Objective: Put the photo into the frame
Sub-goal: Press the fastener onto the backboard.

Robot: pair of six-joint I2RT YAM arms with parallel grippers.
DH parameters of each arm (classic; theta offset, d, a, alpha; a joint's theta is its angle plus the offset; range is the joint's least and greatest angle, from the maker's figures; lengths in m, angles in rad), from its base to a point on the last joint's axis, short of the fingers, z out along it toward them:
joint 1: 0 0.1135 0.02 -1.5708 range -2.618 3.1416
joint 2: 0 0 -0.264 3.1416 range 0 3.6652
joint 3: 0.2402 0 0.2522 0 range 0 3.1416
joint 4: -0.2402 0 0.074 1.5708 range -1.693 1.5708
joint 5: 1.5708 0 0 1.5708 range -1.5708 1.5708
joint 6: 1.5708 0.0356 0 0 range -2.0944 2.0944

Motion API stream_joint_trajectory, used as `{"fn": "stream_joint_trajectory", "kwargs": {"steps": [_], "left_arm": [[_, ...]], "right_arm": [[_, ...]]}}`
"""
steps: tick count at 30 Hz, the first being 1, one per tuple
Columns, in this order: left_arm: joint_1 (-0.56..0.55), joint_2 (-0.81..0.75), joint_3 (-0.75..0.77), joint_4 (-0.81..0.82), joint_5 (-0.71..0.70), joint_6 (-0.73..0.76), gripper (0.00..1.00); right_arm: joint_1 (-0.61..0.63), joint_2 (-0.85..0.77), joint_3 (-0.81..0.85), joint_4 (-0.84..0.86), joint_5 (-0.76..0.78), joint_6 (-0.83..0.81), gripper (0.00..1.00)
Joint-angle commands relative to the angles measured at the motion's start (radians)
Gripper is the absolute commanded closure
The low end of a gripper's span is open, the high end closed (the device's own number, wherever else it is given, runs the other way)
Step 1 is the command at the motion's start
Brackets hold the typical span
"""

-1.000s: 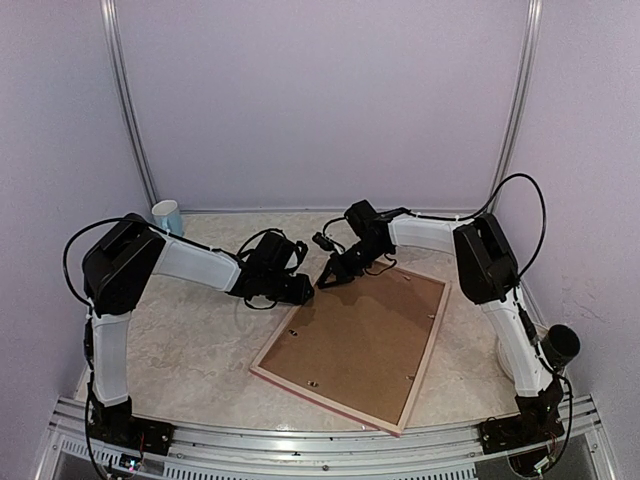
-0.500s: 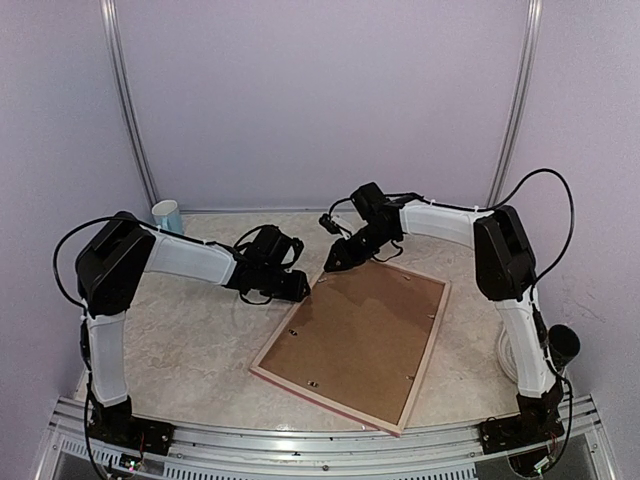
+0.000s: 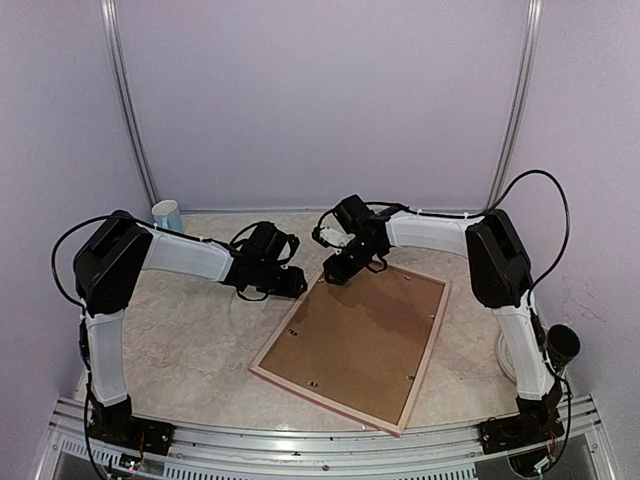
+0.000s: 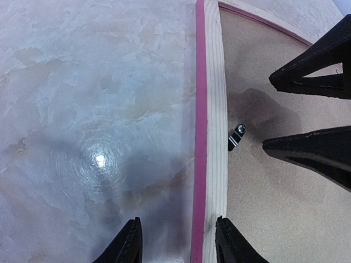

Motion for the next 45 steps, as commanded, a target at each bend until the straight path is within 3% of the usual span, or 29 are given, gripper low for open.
{"fn": "stream_joint_trajectory", "kwargs": {"steps": [1,6,19,31,45], "left_arm": [[0.003,0.014,0.018,0.007,0.007,0.017,0.54],[0.002,0.033,0.017,0.012,0.022,0.015,0.54],[-0.002,0.055,-0.004,0.032,0.057,0.013,0.55],[-0.017,0.069,-0.012,0.043,0.071,0.014,0.65],[-0.032,0.081,-0.03,0.06,0.096,0.017,0.83]], "right_arm": [[0.025,-0.031,-0.003,0.029,0.095,-0.029,0.46],[0.049,-0.003,0.021,0.024,0.144,-0.029,0.41],[0.066,0.051,0.066,0.017,0.162,-0.02,0.41],[0.069,0.092,0.095,0.006,0.175,-0.007,0.41],[0.067,0.113,0.075,0.017,0.253,0.019,0.43]]}}
